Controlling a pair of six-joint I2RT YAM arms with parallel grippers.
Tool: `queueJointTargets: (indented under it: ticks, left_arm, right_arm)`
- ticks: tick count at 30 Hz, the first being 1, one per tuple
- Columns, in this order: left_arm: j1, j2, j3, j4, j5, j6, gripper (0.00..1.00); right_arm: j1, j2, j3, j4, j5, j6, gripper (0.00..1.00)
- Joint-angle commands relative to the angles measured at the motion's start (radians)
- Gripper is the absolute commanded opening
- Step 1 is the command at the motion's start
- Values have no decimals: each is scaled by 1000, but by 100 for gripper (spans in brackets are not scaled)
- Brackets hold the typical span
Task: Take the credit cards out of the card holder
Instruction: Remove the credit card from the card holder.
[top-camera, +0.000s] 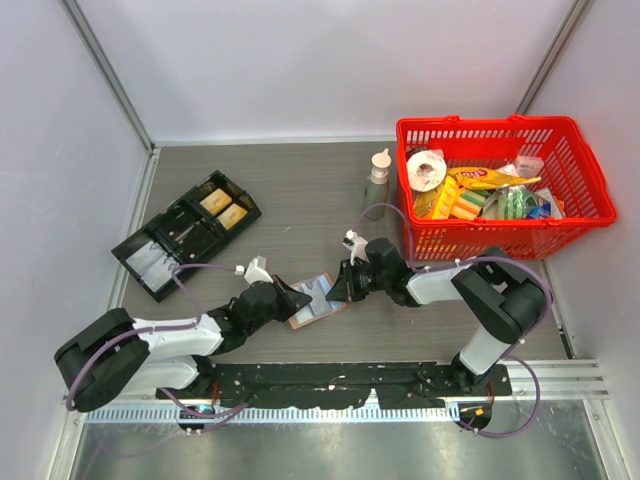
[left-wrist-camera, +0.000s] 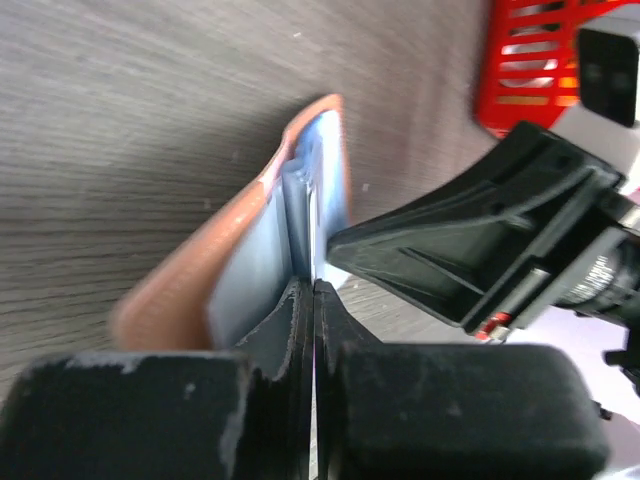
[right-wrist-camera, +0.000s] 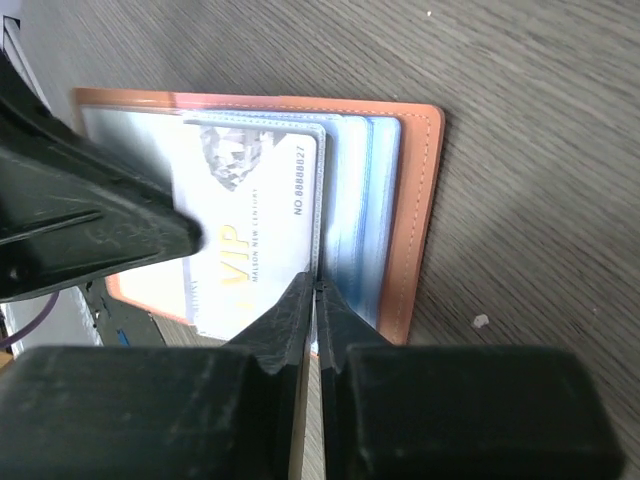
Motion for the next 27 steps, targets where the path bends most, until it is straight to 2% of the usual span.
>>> queueJointTargets:
  ticks: [1,8,13,20,27]
  left_arm:
    - [-4,-92,-15,147,-12,3,0]
    - [-4,-166,-35,46,-19,-22,0]
    - [-5,-181,-35,-95,-29,-31,0]
    - [-4,-163,-29,-181,-39,-42,0]
    - [-5,-167,-37,-187,-42,-49,0]
  right_arm:
    - [-20,48,-26,-47,68,23,10]
    - [-35,53,-29,-58,88,31,9]
    - [-35,3,-23,-61,65,39,8]
    - [-37,-122,10,-105,82,29,16]
    - [-8,-134,56,-2,-6,51,24]
